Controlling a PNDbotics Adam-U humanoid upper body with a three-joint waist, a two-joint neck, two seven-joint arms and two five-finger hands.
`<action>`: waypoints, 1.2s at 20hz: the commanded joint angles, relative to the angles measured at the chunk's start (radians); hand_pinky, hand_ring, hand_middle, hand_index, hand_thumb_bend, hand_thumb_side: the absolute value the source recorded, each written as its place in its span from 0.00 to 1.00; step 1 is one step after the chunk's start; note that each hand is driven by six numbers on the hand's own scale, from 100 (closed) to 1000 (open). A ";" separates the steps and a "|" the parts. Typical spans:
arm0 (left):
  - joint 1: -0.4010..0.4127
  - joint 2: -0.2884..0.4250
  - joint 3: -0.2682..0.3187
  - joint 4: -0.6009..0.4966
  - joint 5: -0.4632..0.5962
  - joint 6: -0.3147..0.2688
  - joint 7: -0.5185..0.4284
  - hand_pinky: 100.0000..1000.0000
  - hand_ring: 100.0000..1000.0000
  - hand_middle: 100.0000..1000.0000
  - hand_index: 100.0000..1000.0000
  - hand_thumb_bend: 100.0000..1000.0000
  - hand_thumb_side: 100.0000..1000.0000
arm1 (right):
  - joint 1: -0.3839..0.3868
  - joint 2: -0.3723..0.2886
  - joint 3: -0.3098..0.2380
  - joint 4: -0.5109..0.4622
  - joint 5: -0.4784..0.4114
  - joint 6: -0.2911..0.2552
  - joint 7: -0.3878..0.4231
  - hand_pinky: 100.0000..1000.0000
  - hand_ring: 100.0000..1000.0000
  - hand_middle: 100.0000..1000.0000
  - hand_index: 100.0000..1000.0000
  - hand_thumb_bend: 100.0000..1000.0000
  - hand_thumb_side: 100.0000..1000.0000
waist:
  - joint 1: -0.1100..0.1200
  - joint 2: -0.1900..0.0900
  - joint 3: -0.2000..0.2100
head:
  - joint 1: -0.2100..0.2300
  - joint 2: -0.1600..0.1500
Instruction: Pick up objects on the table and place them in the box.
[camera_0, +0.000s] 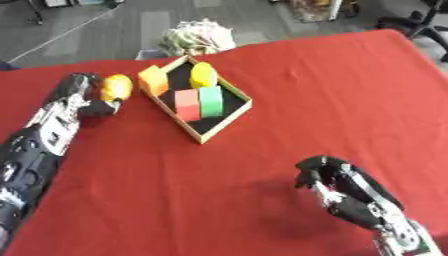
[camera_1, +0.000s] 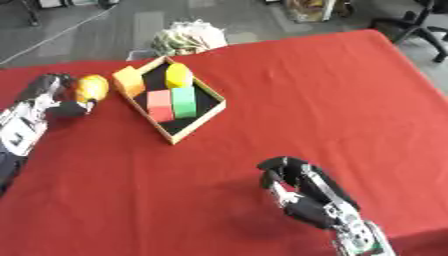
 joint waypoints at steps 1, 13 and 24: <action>-0.024 0.031 0.008 -0.001 0.009 0.010 0.019 0.71 0.64 0.67 0.81 0.29 0.18 | -0.015 -0.014 -0.002 -0.016 -0.005 0.001 -0.003 0.70 0.53 0.48 0.68 0.00 0.30 | -0.012 0.007 -0.008 | 0.015 -0.027; -0.028 0.051 -0.004 -0.078 0.099 -0.006 0.141 0.58 0.43 0.40 0.57 0.00 0.10 | -0.012 -0.014 -0.006 -0.018 -0.003 0.003 -0.004 0.70 0.53 0.48 0.69 0.00 0.29 | -0.004 0.002 -0.015 | 0.015 -0.024; -0.005 0.142 -0.079 -0.411 0.086 -0.029 -0.003 0.60 0.44 0.40 0.58 0.02 0.05 | 0.020 -0.015 -0.007 -0.010 0.005 -0.001 0.005 0.70 0.53 0.48 0.69 0.00 0.30 | 0.014 -0.054 0.018 | -0.010 0.008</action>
